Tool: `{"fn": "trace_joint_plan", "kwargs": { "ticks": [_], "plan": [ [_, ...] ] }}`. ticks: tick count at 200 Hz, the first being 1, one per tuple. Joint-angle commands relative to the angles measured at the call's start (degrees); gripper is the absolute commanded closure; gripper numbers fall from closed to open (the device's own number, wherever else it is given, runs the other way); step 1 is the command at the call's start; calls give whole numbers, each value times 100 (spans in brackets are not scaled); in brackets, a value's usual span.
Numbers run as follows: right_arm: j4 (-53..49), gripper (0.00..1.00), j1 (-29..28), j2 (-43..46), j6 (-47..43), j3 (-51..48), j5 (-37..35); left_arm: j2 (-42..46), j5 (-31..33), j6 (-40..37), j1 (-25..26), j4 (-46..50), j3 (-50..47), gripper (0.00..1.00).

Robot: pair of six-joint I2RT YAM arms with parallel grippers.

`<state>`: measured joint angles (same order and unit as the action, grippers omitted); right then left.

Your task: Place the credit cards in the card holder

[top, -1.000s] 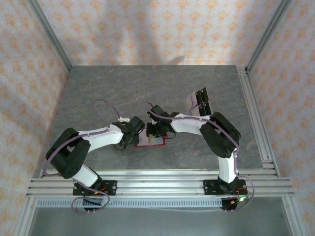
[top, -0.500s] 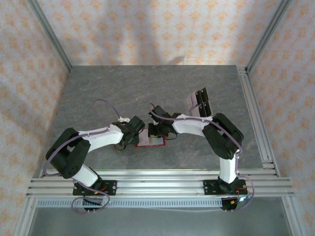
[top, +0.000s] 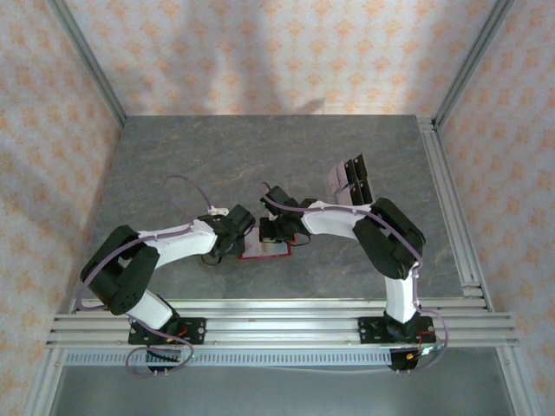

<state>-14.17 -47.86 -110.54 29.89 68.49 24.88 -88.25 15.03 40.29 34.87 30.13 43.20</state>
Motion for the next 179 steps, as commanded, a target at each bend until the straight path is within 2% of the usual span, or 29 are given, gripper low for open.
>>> {"fn": "trace_joint_plan", "kwargs": {
  "ticks": [1, 81, 137, 150, 167, 179],
  "plan": [
    [-63, 98, -57, -133, -29, 234, 84, -174, -117, 40, 20, -209, -176, 0],
    [-82, 99, -196, -319, 17, 421, 216, -208, -139, 58, 46, -218, -159, 0],
    [-434, 94, -133, 272, -144, 377, -159, -158, -12, 168, 41, -66, -119, 0],
    [-530, 86, -63, 553, -141, 295, -276, -127, 100, 215, 46, 59, -78, 0],
    [-660, 66, 44, 891, -122, 132, -501, -81, 227, 242, 42, 207, -40, 0],
    [-762, 57, 91, 1047, -102, 49, -659, -38, 275, 242, 37, 278, -14, 0]
  ]
}}
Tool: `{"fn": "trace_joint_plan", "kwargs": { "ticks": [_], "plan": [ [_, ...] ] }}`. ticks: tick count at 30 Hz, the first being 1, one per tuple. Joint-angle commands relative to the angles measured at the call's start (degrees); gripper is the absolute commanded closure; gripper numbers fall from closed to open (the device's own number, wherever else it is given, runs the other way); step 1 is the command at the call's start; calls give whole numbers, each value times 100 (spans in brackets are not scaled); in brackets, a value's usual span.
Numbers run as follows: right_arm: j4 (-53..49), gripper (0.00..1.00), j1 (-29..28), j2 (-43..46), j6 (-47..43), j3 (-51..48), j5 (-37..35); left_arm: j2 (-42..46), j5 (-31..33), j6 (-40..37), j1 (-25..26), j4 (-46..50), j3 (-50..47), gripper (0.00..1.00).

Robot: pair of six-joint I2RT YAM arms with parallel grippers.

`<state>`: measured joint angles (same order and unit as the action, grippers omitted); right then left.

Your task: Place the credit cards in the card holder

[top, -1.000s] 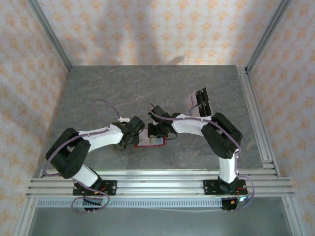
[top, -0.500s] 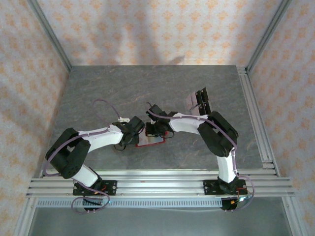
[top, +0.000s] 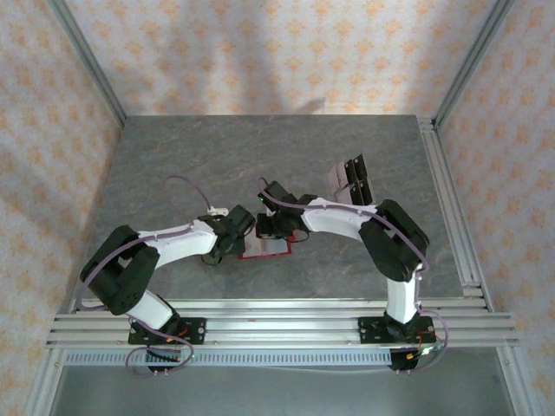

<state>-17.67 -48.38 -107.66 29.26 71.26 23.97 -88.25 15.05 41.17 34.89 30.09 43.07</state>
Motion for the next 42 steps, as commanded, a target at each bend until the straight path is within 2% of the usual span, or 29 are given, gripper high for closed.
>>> {"fn": "trace_joint_plan", "kwargs": {
  "ticks": [1, 12, 17, 26, 42],
  "plan": [
    [-417, 57, 144, 770, -36, -245, -577, -32, 276, 155, 30, 289, -5, 0],
    [-372, 43, 196, 1244, 125, -1052, -841, 785, 619, 173, 26, 881, 76, 0],
    [-158, 43, 197, 1314, 229, -1228, -710, 1015, 408, -29, 35, 731, 113, 0],
    [118, 45, 141, 1055, 339, -1221, -336, 914, -95, -188, 95, 91, 1, 0],
    [185, 43, 83, 714, 389, -1176, -414, 536, -266, -21, 135, -356, -261, 0]
  ]
}}
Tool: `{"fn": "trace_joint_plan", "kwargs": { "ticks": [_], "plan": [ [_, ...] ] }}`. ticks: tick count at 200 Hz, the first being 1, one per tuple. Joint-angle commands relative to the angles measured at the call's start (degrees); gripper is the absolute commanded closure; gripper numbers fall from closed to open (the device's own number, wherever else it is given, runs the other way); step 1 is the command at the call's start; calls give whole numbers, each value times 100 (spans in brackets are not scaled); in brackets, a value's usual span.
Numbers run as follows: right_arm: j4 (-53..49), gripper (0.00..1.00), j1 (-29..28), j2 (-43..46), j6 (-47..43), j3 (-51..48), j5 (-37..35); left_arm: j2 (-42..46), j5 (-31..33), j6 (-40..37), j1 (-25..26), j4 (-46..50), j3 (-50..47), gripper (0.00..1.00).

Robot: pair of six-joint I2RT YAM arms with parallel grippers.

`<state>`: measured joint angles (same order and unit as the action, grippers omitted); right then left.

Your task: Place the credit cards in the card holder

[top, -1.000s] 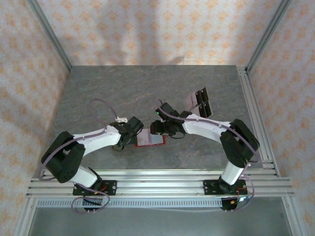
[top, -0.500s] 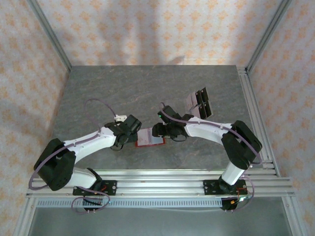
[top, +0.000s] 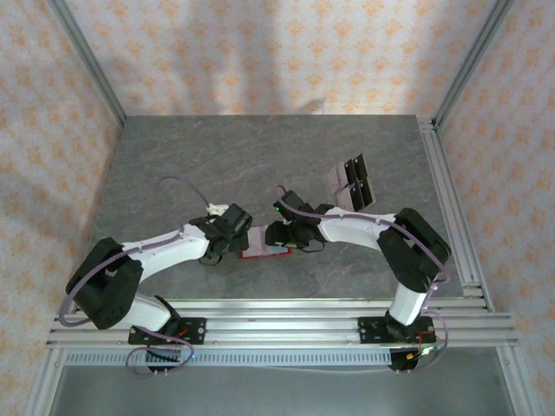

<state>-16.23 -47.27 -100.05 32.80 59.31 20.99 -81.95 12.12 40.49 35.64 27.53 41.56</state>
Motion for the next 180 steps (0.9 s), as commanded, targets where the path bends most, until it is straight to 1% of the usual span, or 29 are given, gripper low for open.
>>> {"fn": "trace_joint_plan", "kwargs": {
  "ticks": [1, 41, 131, 180],
  "plan": [
    [28, 43, -28, -49, 37, 23, -124, -109, 22, 55, 61, -115, -117, 0],
    [19, 42, -28, -135, 22, 48, -85, -228, 10, 74, 77, -203, -165, 0],
    [111, 43, -52, -405, 19, 300, 241, -374, -13, 117, 148, -303, -188, 0],
    [498, 44, -55, -515, 199, 288, 579, -399, -12, 152, 174, -335, -209, 0]
  ]
}}
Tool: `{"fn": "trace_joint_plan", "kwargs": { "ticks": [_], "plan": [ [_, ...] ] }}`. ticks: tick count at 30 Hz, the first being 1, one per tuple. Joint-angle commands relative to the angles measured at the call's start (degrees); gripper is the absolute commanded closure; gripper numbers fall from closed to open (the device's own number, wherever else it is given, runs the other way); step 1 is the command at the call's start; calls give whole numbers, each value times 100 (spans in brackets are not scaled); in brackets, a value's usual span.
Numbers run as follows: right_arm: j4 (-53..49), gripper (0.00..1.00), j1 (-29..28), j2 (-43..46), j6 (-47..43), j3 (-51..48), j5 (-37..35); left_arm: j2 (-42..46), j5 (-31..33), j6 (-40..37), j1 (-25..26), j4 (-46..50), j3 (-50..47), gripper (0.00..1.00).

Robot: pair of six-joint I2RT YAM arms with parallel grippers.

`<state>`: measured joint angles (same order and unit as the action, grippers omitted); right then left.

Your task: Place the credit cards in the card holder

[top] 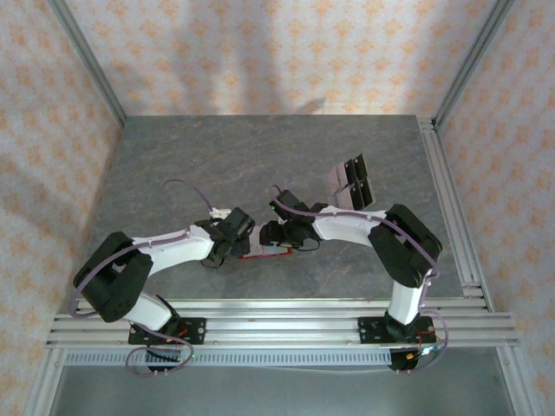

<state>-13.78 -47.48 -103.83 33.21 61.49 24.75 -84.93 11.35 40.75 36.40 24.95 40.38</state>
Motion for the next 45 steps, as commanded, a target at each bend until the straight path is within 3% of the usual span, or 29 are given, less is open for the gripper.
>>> {"fn": "trace_joint_plan", "kwargs": {
  "ticks": [1, 15, 30, 38, 45],
  "plan": [
    [277, 44, -33, -139, 172, 61, 216, -103, 66, 126, 96, -78, -91, 0],
    [932, 44, -24, -90, 550, -55, 526, -4, 128, 217, 140, -44, -136, 0],
    [1009, 44, -33, -184, 625, 12, 601, 1365, 1069, 1022, 124, 857, -344, 0],
    [950, 44, -28, -173, 603, 29, 558, 965, 1141, 1177, 63, 1010, -364, 0],
    [366, 45, -20, -123, 304, 156, -12, 671, 966, 1032, 61, 683, -388, 0]
  ]
}}
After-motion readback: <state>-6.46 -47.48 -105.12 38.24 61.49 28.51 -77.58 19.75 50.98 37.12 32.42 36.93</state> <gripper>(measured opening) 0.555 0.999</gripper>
